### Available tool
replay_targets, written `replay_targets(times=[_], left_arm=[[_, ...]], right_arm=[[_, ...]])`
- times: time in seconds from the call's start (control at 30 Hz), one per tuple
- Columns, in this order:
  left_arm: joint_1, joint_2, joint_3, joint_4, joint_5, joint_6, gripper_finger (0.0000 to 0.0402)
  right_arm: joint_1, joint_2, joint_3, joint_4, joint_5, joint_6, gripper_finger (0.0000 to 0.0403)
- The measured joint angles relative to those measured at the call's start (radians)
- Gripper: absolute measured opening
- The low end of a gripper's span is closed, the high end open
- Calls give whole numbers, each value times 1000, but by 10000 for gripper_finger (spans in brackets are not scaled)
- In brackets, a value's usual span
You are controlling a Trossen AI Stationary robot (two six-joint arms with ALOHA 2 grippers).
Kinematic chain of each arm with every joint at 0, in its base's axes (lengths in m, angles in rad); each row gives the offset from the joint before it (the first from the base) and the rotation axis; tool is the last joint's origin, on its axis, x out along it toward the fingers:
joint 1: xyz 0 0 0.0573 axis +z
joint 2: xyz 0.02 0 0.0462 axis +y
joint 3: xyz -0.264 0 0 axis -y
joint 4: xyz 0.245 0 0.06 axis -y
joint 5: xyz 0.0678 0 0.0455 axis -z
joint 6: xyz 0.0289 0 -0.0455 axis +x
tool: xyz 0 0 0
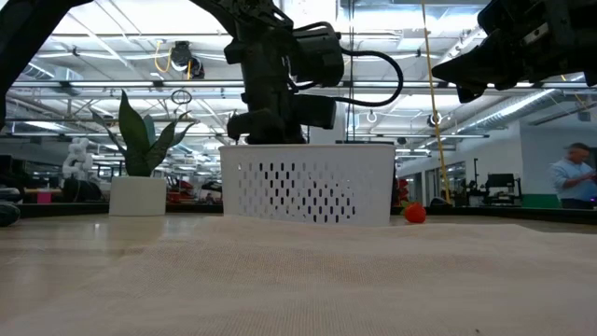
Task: Pick and placing Produce into tupperware
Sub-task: Put the red cherry into the white bin, then put the red strawberry into the white bin
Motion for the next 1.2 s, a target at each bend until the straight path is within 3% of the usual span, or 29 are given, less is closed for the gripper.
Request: replay_targets(times=[0.23,0.6,0.93,1.07,1.2], left_arm=[[2,0,0,0,1,-2,127],[-2,-34,2,-15,0,1,127],[-10,-88,5,-58,-94,14,126],[-13,-123,4,-72,-94,8,101],[-16,-165,4,-124,-94,7,44]], right_arm=[[0,0,0,0,0,0,0],[0,0,0,0,0,0,0],[0,0,0,0,0,0,0],[0,3,0,0,0,0,0],[0,7,0,0,0,0,0]])
